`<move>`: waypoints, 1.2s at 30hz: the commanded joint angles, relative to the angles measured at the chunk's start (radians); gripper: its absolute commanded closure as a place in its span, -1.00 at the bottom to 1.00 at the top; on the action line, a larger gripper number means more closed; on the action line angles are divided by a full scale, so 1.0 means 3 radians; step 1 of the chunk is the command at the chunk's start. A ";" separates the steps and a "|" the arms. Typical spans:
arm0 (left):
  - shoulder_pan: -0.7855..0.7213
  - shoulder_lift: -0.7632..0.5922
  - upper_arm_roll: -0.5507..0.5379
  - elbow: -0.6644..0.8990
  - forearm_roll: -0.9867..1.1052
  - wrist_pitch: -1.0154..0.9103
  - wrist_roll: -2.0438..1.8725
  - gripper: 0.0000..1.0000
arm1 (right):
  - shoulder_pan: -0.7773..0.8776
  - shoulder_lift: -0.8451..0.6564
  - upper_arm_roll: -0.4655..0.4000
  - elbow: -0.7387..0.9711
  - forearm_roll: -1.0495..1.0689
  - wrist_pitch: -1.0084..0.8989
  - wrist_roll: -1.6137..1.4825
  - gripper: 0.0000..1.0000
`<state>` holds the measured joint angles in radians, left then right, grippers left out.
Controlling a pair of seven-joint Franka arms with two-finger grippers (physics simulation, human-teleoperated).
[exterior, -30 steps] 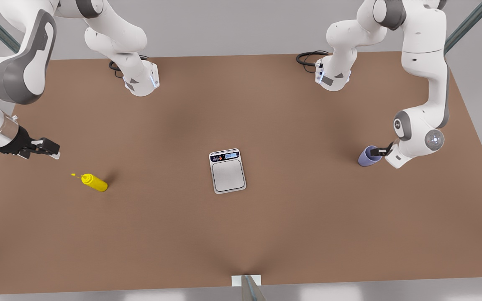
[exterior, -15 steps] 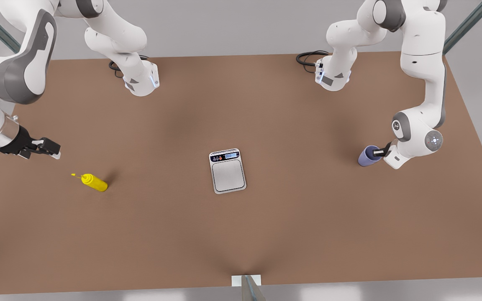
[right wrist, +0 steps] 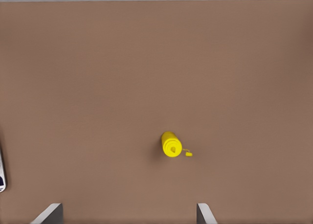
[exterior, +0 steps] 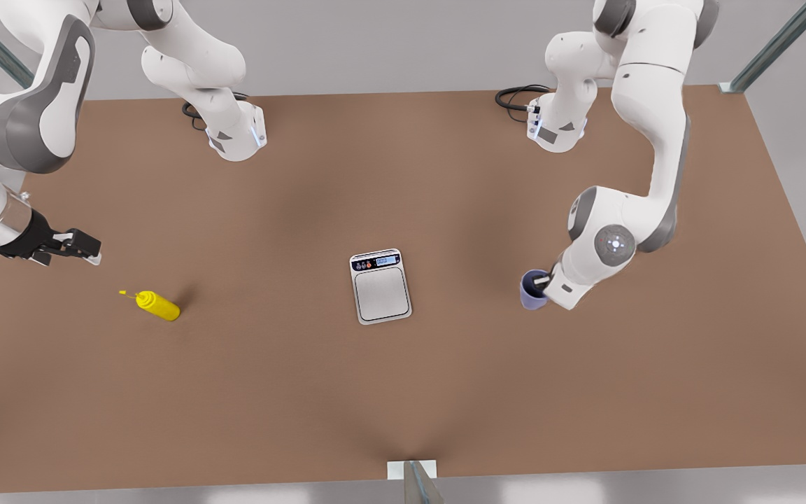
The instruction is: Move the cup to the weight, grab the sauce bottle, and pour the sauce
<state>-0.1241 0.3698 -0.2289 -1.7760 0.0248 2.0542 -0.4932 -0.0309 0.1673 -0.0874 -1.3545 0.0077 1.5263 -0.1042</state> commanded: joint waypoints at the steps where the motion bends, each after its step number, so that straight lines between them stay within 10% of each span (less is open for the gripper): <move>1: -0.0041 0.0025 -0.0009 0.0029 -0.0384 0.0004 -0.0027 0.57 | 0.0001 0.0000 0.0000 0.0000 0.0000 0.0000 -0.0001 -1.00; 7: -0.0977 0.0495 -0.0004 0.0853 -0.0374 -0.0108 -0.1618 0.57 | -0.0025 0.0005 -0.0010 0.0015 0.0102 0.0000 0.0259 -1.00; 11: -0.1340 0.0858 0.0011 0.1359 -0.0394 -0.0134 -0.2293 0.57 | -0.0531 0.0347 -0.0307 0.0026 0.1513 -0.0005 0.2627 -1.00; 17: -0.1478 0.1237 0.0011 0.1737 -0.0389 -0.0078 -0.2401 0.57 | -0.1482 0.1620 -0.0322 0.0041 0.3119 -0.0721 0.2193 -1.00; 22: -0.1575 0.1390 0.0011 0.1742 -0.0394 0.0004 -0.2406 0.57 | -0.1523 0.2612 -0.1156 0.0189 0.3968 -0.1759 0.1431 -1.00; 36: -0.1606 0.1554 0.0027 0.1748 -0.0379 0.0234 -0.2385 0.31 | -0.1462 0.3068 -0.1079 0.0291 0.3953 -0.1575 0.1922 -1.00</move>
<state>-0.6067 0.8360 -0.2209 -1.2516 -0.0512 2.1250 -1.2084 -0.4693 1.0885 -0.4025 -1.2657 1.1934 1.0643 0.4725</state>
